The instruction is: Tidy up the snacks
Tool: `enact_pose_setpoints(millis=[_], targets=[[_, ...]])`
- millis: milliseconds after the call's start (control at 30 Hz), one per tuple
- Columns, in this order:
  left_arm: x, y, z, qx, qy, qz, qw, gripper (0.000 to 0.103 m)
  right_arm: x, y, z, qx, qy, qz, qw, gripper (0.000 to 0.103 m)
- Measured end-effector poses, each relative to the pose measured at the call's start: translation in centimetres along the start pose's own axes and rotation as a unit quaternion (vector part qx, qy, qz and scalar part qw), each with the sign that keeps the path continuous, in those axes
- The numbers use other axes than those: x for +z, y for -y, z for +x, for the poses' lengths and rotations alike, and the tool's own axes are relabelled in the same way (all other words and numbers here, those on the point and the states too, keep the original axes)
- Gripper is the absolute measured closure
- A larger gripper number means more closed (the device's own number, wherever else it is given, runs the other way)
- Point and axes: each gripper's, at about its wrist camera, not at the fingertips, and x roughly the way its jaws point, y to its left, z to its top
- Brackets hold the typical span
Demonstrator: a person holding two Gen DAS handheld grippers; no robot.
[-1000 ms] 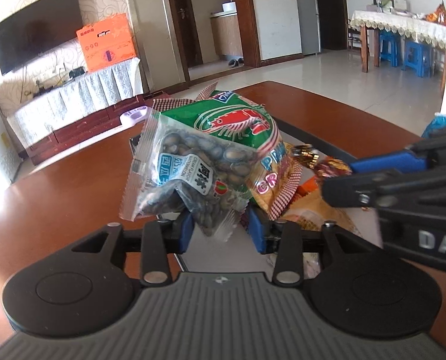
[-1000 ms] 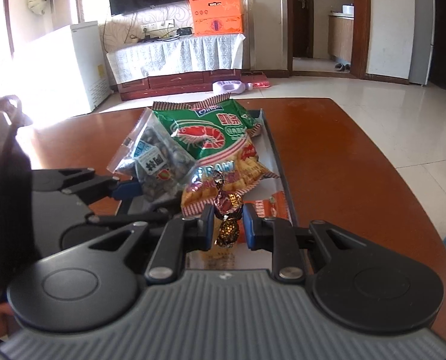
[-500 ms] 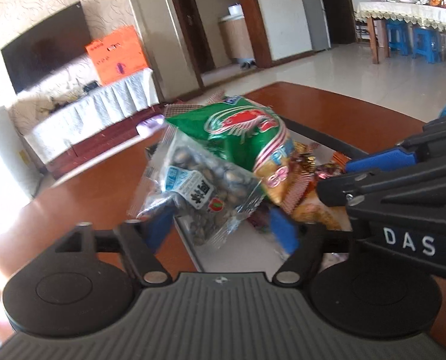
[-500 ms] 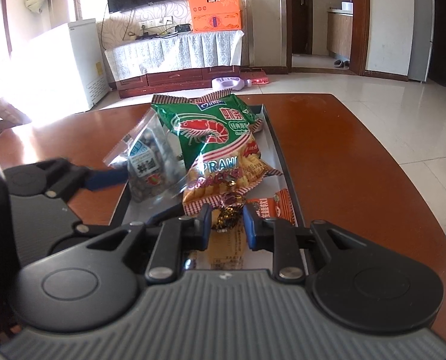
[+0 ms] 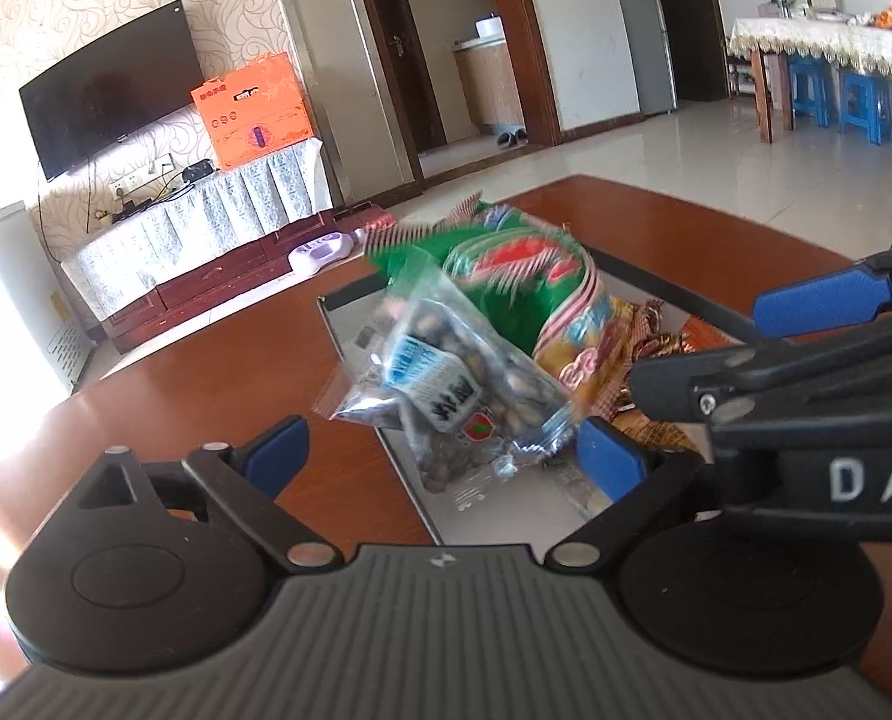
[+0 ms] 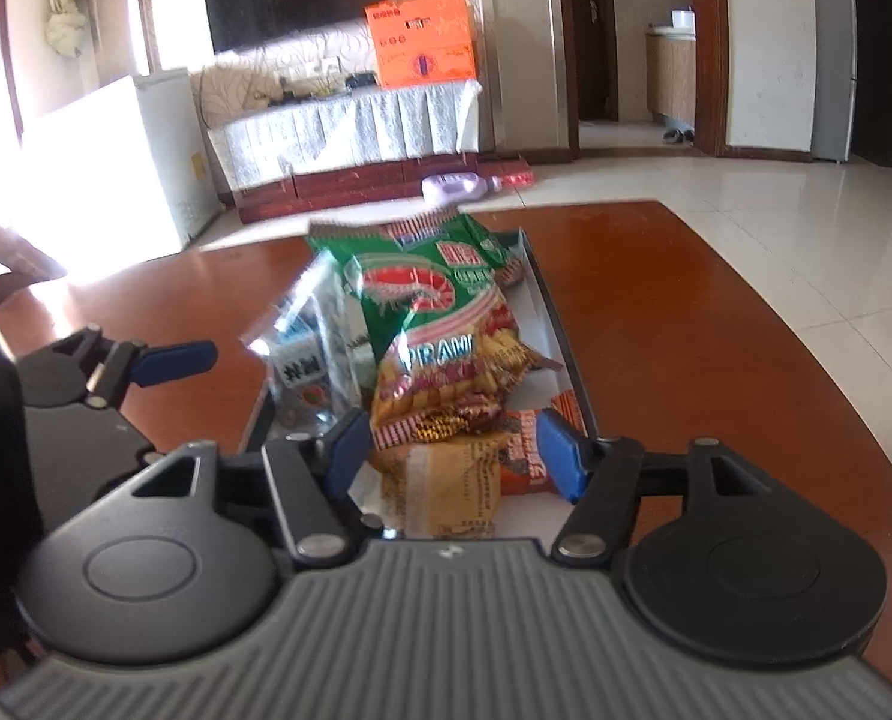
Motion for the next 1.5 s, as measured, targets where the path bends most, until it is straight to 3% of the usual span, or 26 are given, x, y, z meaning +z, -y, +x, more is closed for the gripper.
enact_pose_setpoints(millis=[200, 300, 533, 667, 733, 767, 933, 1133, 1300, 1500], targets=[[-0.4, -1.0, -2.4, 0.009, 0.012, -0.009, 0.9998, 0.001, -0.4, -0.5, -2.1, 0.023, 0.03, 0.006, 0.999, 0.036], [-0.9, -1.8, -3.5, 0.01, 0.005, -0.027, 0.9996, 0.001, -0.8, -0.8, -3.0, 0.025, 0.036, 0.007, 0.999, 0.036], [-2.0, -2.6, -8.8, -0.008, 0.023, -0.08, 0.9965, 0.0, -2.3, -0.7, -7.6, 0.034, 0.095, 0.031, 0.994, 0.036], [-3.0, -1.6, -12.3, -0.02, 0.034, -0.086, 0.9955, 0.0, -3.6, -0.8, -11.1, 0.004, 0.136, 0.051, 0.989, 0.035], [-3.5, -0.7, -14.0, -0.031, 0.036, -0.085, 0.9953, 0.0, -4.2, -1.1, -12.6, -0.027, 0.155, 0.048, 0.986, 0.018], [-3.8, -0.4, -14.8, -0.035, 0.036, -0.085, 0.9951, 0.0, -4.5, -1.3, -13.1, -0.044, 0.16, 0.043, 0.985, 0.017], [-5.2, 0.8, -17.8, -0.048, 0.04, -0.088, 0.9942, 0.0, -5.9, -2.4, -13.3, -0.09, 0.13, 0.007, 0.987, 0.016], [-6.1, 1.4, -19.0, -0.011, 0.034, -0.064, 0.9973, 0.0, -7.0, -2.0, -13.2, -0.053, 0.113, 0.022, 0.992, 0.016], [-6.1, 1.3, -19.2, -0.026, 0.037, -0.066, 0.9968, 0.0, -7.5, -2.5, -13.3, -0.045, 0.121, 0.013, 0.992, 0.016], [-5.9, 1.5, -19.4, -0.043, 0.044, -0.071, 0.9956, 0.0, -7.4, -1.1, -13.6, -0.036, 0.137, 0.056, 0.988, 0.016]])
